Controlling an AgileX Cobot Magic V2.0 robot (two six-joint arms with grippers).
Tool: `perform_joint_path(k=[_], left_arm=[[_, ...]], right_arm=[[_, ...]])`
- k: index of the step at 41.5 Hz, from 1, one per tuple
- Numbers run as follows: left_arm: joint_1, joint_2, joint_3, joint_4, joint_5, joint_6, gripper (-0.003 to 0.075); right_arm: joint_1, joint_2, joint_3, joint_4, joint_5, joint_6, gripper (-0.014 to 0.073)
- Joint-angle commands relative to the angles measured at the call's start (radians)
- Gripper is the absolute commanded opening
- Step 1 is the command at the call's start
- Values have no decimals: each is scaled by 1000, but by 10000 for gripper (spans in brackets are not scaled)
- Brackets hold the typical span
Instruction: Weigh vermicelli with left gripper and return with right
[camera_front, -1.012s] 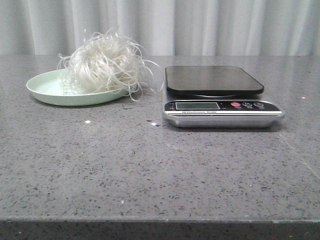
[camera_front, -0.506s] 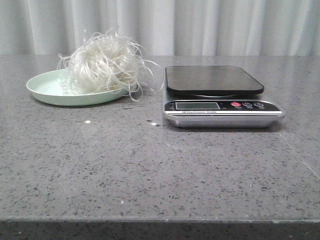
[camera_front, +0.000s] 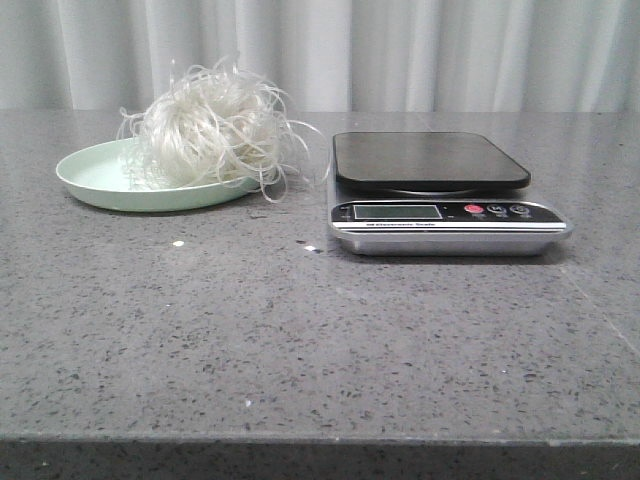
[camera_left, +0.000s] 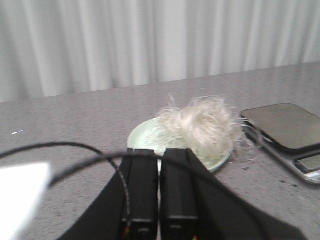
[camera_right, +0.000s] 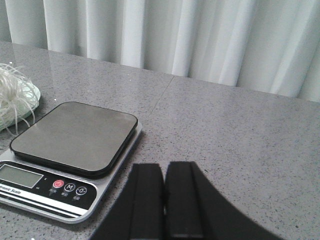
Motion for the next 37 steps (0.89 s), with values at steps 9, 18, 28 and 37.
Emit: perform_joint_path(k=[9,18,28,37], left_arm=[[222,-59,187,-127,-280,64,136],[286,-143,366,-127,-367,64,136],[302,-203,478,-118,-395,64,136],[302,-228,478,-118,-367,80,136]], right_arm=[[-6,5,-28,-1,-80,0,152],[-6,5,-28,-1,-80,0,152],[-6,6,-28,-1,-79,0,152],[-6,6,-28,-1,-79,0,152]])
